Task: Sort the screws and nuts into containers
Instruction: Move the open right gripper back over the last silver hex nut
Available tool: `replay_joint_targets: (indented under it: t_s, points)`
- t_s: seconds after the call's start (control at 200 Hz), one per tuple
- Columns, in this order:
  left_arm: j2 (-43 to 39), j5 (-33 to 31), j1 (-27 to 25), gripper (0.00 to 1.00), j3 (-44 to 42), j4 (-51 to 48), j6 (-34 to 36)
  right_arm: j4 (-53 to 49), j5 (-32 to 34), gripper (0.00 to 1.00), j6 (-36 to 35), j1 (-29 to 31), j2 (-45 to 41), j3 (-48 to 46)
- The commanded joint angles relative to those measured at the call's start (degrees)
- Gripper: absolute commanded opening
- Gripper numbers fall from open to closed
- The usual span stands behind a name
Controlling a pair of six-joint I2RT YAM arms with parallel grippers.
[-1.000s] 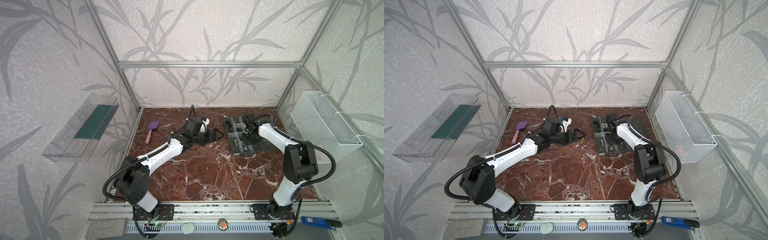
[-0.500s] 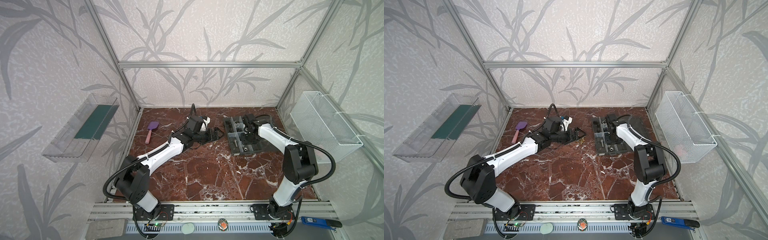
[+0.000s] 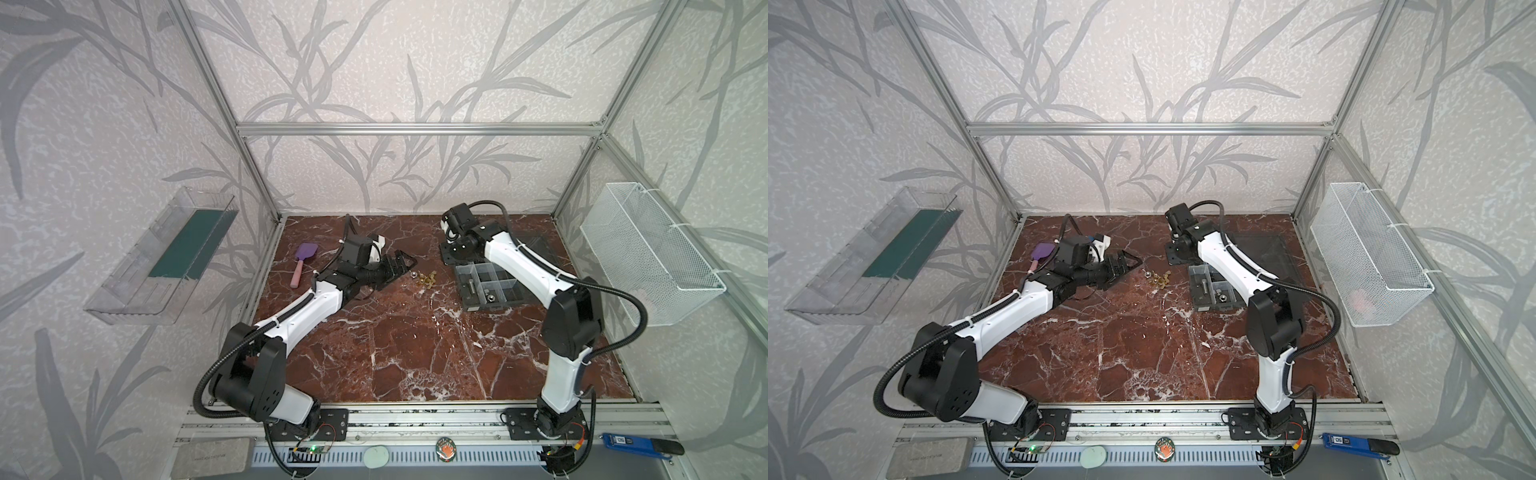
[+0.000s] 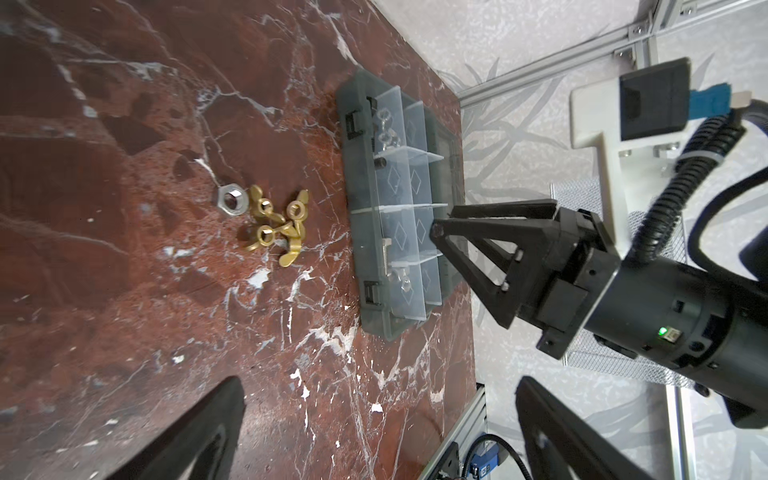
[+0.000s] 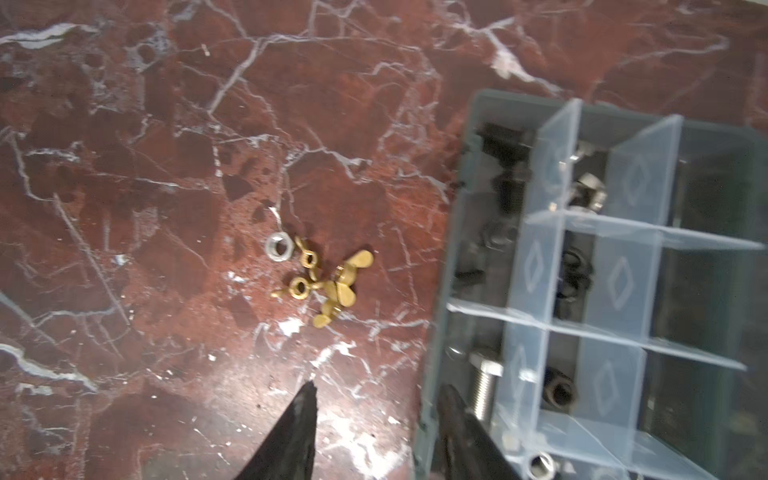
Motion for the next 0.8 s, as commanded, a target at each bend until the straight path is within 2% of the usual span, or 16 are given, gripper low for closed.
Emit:
replay_joint_targets:
  t_s: [0.0,0.35,0.535,0.795]
  points:
    - [-4.3,1.7,1.9,0.99,-1.8,0.9,-0.6,-3.8,-1.9,0.47,1.4,2.1,7.3,6.2]
    - [-9.8,3.7,7.1,0.99,-6.1,-1.9,0.5,-10.9,-2.5,0.47,4.2,7.0,24.3,25.4]
    - [-10.6,4.9,9.0,0.99,-6.1,-3.2,1.5,-13.1,-2.4,0.47,5.6,7.1,28.9,29.1]
    - [-9.4,5.6,9.4,0.99,-5.7,-2.9,1.7,-13.4,0.2,0.47,7.8,7.1,29.8,28.7]
